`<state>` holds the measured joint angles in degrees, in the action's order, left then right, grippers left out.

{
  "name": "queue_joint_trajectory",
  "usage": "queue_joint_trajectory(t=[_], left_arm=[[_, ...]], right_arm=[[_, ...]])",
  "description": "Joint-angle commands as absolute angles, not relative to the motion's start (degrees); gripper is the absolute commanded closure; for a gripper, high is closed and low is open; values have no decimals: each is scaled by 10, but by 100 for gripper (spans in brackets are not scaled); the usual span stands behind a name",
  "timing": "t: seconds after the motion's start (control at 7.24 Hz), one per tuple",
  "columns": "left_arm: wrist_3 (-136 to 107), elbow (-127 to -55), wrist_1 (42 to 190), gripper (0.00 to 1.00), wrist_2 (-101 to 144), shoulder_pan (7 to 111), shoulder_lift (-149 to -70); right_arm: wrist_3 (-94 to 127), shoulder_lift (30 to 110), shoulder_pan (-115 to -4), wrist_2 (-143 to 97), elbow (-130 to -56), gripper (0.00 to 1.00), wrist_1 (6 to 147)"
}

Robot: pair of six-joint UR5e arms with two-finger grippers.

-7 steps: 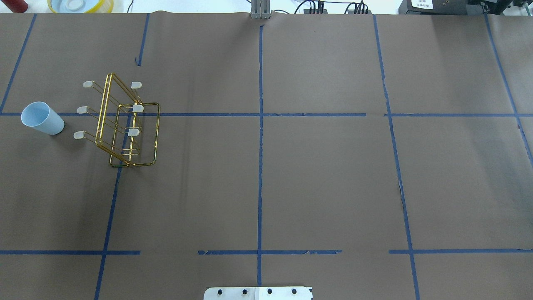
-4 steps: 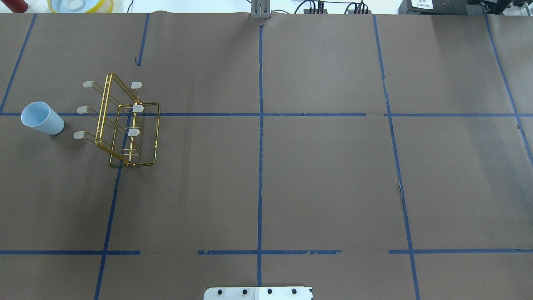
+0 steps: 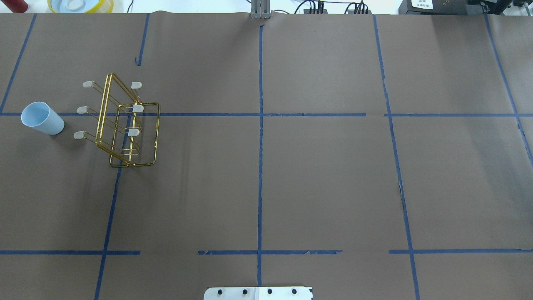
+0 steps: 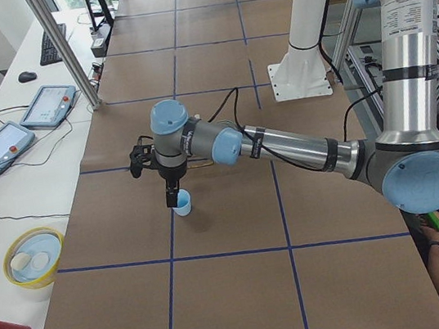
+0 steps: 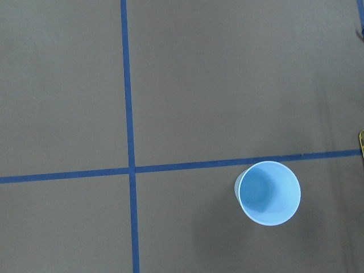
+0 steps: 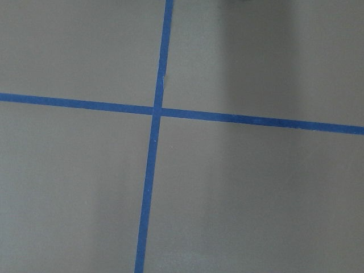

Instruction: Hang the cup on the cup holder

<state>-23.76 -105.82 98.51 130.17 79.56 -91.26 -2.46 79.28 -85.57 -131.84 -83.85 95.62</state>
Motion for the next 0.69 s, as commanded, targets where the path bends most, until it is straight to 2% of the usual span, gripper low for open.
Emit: queue_joint_trajectory(t=[0.0, 0.55], left_arm=[[-342, -1084, 1008, 0, 1251, 720, -911], [-494, -1079, 1215, 0, 1154, 637, -821]], right_arm=[[-25, 793, -856, -1318, -838, 0, 956], [-25, 793, -856, -1318, -838, 0, 956]])
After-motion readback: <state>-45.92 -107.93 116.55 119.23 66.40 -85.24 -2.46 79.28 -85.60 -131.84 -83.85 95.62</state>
